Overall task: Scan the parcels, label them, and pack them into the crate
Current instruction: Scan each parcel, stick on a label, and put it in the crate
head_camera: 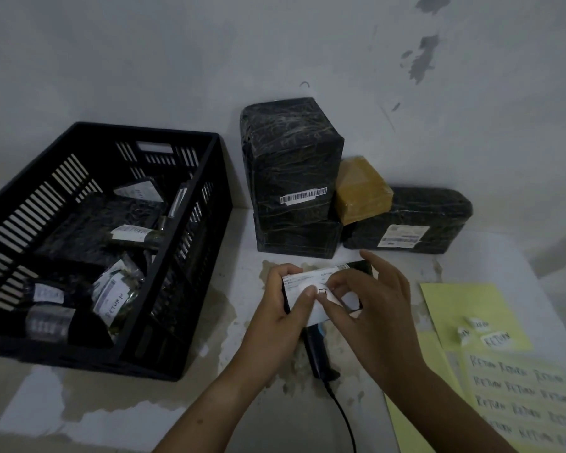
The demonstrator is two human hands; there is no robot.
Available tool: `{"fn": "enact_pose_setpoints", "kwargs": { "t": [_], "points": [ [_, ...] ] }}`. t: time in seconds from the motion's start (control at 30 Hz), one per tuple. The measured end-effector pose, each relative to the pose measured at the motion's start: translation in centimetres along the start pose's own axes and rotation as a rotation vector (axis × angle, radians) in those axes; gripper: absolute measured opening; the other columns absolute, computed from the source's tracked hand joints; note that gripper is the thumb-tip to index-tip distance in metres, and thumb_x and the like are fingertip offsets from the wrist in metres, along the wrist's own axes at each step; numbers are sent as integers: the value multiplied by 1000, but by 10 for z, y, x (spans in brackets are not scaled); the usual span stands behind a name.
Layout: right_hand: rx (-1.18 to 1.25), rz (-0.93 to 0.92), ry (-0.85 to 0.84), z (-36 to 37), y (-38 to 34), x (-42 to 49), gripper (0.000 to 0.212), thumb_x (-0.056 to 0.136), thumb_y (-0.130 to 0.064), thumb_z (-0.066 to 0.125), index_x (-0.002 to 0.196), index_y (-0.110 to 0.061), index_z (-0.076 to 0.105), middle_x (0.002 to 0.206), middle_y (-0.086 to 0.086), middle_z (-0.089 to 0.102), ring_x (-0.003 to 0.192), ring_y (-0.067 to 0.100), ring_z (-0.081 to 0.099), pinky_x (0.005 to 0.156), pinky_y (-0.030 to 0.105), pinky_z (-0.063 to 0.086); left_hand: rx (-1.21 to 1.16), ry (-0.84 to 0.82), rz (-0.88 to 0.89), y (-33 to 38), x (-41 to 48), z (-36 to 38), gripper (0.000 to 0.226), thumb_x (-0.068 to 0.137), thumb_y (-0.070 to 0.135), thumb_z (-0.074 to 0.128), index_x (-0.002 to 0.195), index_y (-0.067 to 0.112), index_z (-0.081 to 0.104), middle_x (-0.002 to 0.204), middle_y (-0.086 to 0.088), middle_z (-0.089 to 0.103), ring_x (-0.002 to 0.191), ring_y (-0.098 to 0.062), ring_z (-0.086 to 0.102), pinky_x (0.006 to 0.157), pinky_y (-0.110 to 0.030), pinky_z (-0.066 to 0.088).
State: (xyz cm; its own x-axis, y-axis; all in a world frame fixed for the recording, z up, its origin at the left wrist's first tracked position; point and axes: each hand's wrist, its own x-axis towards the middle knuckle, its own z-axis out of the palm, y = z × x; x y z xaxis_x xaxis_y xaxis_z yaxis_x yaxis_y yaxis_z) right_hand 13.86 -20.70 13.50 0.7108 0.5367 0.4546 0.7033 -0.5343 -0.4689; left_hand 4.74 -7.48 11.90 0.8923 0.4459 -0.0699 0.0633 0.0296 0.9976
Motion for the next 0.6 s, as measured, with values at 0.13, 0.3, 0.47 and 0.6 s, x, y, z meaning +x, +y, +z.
{"fn": "enact_pose_setpoints", "kwargs": {
  "t": [0.13,0.3,0.47,0.6],
  "points": [
    [22,85,-5,1,6,2,33,78,-45,70,103,-25,63,105,-9,60,112,17,52,97,38,42,53,8,18,-2,4,-3,26,106,20,50,117,43,50,113,5,66,102,-12,67,84,-32,56],
    [431,470,-66,1,2,3,65,81,-35,76,135,-32,39,121,-20,45,104,-7,47,81,1,39,62,1,10,0,3,-8,28,107,15,46,122,38,51,111,9,65,101,-11,64,84,-33,57],
    [574,572,-170,-2,11,4,32,72,-35,84,95,-33,62,88,-10,67,82,8,67,65,27,60,85,77,40,-1,6,-7,23,95,28,69,114,33,58,101,12,68,95,-14,68,80,-41,60],
    [497,483,-222,-4,8,4,22,80,-32,79,86,-27,58,76,-3,63,67,8,62,53,26,54,161,94,57,-5,4,-7,20,101,22,57,112,38,58,99,11,69,90,-14,68,78,-47,59]
  ]
}}
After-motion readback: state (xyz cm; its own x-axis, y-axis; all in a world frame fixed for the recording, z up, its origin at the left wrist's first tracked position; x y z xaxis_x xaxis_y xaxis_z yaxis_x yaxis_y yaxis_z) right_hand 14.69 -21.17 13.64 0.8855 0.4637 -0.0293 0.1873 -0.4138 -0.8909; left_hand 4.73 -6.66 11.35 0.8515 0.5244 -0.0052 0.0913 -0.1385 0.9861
